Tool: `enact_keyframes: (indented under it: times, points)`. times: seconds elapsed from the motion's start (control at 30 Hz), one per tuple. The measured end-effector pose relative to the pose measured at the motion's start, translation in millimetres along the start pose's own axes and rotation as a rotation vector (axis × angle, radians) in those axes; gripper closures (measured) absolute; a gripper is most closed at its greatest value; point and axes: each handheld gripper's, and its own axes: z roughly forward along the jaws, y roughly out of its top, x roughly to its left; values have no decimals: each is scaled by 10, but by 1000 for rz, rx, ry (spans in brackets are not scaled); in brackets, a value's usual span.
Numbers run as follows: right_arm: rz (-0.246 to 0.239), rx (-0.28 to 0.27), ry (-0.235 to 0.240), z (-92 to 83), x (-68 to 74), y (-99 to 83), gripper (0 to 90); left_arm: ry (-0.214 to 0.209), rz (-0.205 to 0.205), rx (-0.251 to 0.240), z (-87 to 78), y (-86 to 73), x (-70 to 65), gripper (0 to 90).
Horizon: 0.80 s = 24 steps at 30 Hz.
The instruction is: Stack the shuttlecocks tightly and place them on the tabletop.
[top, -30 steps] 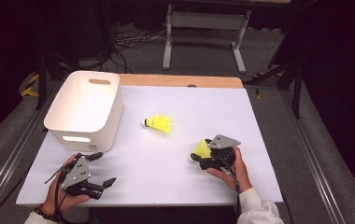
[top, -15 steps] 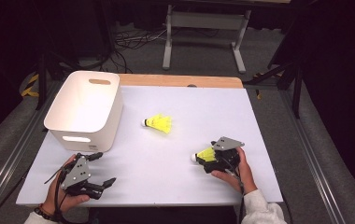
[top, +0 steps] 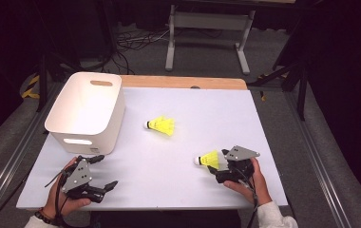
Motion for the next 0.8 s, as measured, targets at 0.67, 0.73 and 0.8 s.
enact_keyframes:
  times: [0.67, 0.73, 0.8]
  points:
    - [-75, 50, 54, 11, 63, -127, 698, 6, 10, 0, -10, -3, 4, 77]
    - [-72, 41, 64, 9, 49, -132, 762, 5, 15, 3, -5, -3, 8, 77]
    - [-76, 41, 61, 12, 42, -133, 812, 4, 16, 4, -4, -3, 8, 77]
